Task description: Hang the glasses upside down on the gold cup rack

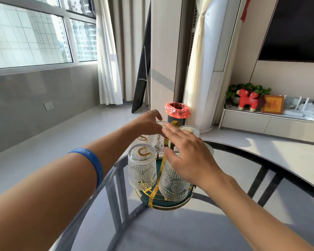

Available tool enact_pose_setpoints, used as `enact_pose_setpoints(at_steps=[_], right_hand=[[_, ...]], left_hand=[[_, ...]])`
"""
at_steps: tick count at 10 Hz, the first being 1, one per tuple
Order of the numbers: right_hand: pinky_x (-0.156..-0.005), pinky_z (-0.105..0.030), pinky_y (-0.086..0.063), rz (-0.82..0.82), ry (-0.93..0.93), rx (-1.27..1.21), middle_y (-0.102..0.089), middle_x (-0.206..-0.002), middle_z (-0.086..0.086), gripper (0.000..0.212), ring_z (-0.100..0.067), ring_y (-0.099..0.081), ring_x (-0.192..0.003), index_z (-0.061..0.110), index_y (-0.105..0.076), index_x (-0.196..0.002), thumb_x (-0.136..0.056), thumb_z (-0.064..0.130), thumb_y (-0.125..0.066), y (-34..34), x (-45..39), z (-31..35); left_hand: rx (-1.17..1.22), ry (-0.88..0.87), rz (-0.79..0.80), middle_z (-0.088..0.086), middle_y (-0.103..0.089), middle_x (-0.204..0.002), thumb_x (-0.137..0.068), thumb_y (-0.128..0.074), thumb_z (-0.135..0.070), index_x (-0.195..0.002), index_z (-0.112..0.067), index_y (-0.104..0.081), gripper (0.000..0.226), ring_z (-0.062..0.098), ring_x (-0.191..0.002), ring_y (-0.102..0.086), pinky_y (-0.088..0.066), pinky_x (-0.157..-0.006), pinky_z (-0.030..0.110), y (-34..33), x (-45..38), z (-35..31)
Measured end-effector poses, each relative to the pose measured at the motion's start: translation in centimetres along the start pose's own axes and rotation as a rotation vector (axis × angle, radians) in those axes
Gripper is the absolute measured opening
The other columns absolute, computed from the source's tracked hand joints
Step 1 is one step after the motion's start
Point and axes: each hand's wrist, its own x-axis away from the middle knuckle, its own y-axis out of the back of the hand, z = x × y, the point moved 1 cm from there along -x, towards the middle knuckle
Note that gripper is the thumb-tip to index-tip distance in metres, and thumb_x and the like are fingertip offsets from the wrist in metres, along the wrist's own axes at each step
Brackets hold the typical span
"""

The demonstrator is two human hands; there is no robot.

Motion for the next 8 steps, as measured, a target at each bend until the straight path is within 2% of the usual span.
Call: enact_pose_setpoints(at_steps=[1,2,4,5,7,8], right_hand=[[-0.116,-0.035,-0.016,0.003,-0.019,0.001,-0.023,-0.159,0.012,0.056,-0.015,-0.025,-0.143,0.027,-0.029,-0.150,-0.097,0.034,-0.044,-0.1,0.2,0.2],[-0.117,-0.037,-0.018,0.014,-0.040,-0.012,-0.021,-0.159,0.012,0.057,-0.015,-0.025,-0.144,0.028,-0.027,-0.150,-0.097,0.034,-0.044,0.0,0.3,0.6],[-0.115,-0.038,-0.019,0.036,-0.055,-0.001,-0.017,-0.160,0.014,0.058,-0.017,-0.024,-0.144,0.030,-0.023,-0.151,-0.097,0.035,-0.042,0.2,0.5,0.7],[-0.115,-0.042,-0.022,0.048,-0.068,-0.006,-0.016,-0.160,0.014,0.058,-0.018,-0.025,-0.144,0.030,-0.023,-0.151,-0.096,0.035,-0.042,0.1,0.7,0.7],[-0.115,-0.038,-0.018,0.047,-0.069,0.003,-0.022,-0.160,0.008,0.057,-0.019,-0.022,-0.144,0.027,-0.027,-0.150,-0.097,0.041,-0.043,1.7,0.3,2.0],[-0.114,-0.030,-0.021,-0.095,-0.144,-0.203,-0.030,-0.157,0.011,0.054,-0.009,-0.025,-0.142,0.031,-0.034,-0.146,-0.096,0.041,-0.049,4.4,4.1,2.2]], left_hand=[[0.036,0.063,0.074,0.006,-0.052,-0.116,-0.067,-0.087,-0.021,-0.130,-0.015,-0.048,0.075,0.026,-0.105,-0.057,-0.053,-0.083,0.036,1.1,1.2,0.8],[0.022,0.094,0.095,0.010,-0.055,-0.123,-0.064,-0.090,-0.021,-0.129,-0.013,-0.048,0.078,0.029,-0.110,-0.056,-0.050,-0.096,0.043,2.3,2.6,2.4],[0.056,0.093,0.048,0.015,-0.059,-0.122,-0.066,-0.088,-0.020,-0.121,-0.013,-0.052,0.066,0.030,-0.105,-0.058,-0.052,-0.092,0.043,2.4,3.4,3.0],[0.029,0.086,0.025,0.014,-0.059,-0.124,-0.066,-0.088,-0.024,-0.122,-0.014,-0.052,0.067,0.029,-0.105,-0.058,-0.052,-0.092,0.042,2.1,3.5,3.1],[0.201,0.128,0.065,0.014,-0.052,-0.137,-0.074,-0.082,-0.034,-0.139,-0.013,-0.043,0.078,0.025,-0.110,-0.055,-0.046,-0.092,0.035,2.6,5.1,2.6],[0.480,0.020,-0.160,0.012,-0.056,-0.135,-0.083,-0.074,-0.030,-0.135,-0.017,-0.050,0.059,0.020,-0.107,-0.058,-0.047,-0.088,0.030,3.9,8.5,2.0]])
